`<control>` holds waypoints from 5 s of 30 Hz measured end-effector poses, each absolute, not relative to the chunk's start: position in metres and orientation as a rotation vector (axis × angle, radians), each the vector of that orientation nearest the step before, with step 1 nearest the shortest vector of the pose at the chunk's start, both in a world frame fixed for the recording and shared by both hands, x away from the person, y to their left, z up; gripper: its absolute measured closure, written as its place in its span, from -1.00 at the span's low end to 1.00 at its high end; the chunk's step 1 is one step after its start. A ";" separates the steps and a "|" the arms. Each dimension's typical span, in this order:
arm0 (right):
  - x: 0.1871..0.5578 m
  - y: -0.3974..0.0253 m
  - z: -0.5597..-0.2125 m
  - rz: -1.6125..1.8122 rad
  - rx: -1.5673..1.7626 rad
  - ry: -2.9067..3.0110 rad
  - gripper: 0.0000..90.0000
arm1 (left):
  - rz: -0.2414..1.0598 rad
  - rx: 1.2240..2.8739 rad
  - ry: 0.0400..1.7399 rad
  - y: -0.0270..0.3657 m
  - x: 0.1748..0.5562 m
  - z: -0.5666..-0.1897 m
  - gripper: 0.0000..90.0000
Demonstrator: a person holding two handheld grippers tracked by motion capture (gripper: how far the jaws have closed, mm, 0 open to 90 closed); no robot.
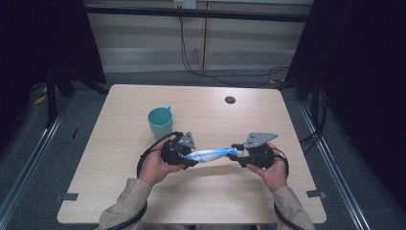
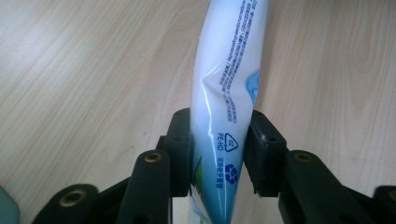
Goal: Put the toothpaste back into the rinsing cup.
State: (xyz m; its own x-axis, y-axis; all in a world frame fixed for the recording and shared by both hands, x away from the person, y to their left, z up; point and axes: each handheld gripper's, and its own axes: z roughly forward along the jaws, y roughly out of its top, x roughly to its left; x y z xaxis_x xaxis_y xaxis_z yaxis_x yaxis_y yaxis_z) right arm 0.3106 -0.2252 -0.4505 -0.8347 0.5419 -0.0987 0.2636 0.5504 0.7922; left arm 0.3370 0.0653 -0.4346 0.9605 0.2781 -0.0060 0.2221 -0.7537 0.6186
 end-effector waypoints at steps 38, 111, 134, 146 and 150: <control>0.320 -0.180 -0.425 0.835 0.318 2.631 0.53 | 0.244 2.278 0.250 0.065 0.333 -0.398 0.31; 0.319 -0.180 -0.443 1.509 0.685 2.459 -0.51 | 0.068 1.818 0.602 0.080 0.337 -0.386 0.68; 0.298 -0.237 -0.502 1.085 0.939 2.439 -0.69 | 0.156 1.873 0.702 0.122 0.349 -0.359 0.68; 0.297 -0.239 -0.512 1.065 0.978 2.456 -0.70 | 0.143 1.912 0.722 0.131 0.354 -0.350 0.68; 0.299 -0.240 -0.512 1.068 0.997 2.462 -0.71 | 0.153 1.921 0.728 0.134 0.356 -0.346 0.68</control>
State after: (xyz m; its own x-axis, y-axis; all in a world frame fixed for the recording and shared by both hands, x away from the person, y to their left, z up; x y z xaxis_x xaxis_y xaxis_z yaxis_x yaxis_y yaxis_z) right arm 0.2987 -0.2396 -0.5121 -0.7234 0.6901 0.0185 0.4850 0.4890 0.7251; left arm 0.3560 0.1339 -0.3459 0.8084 0.5498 -0.2103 0.4190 -0.2866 0.8616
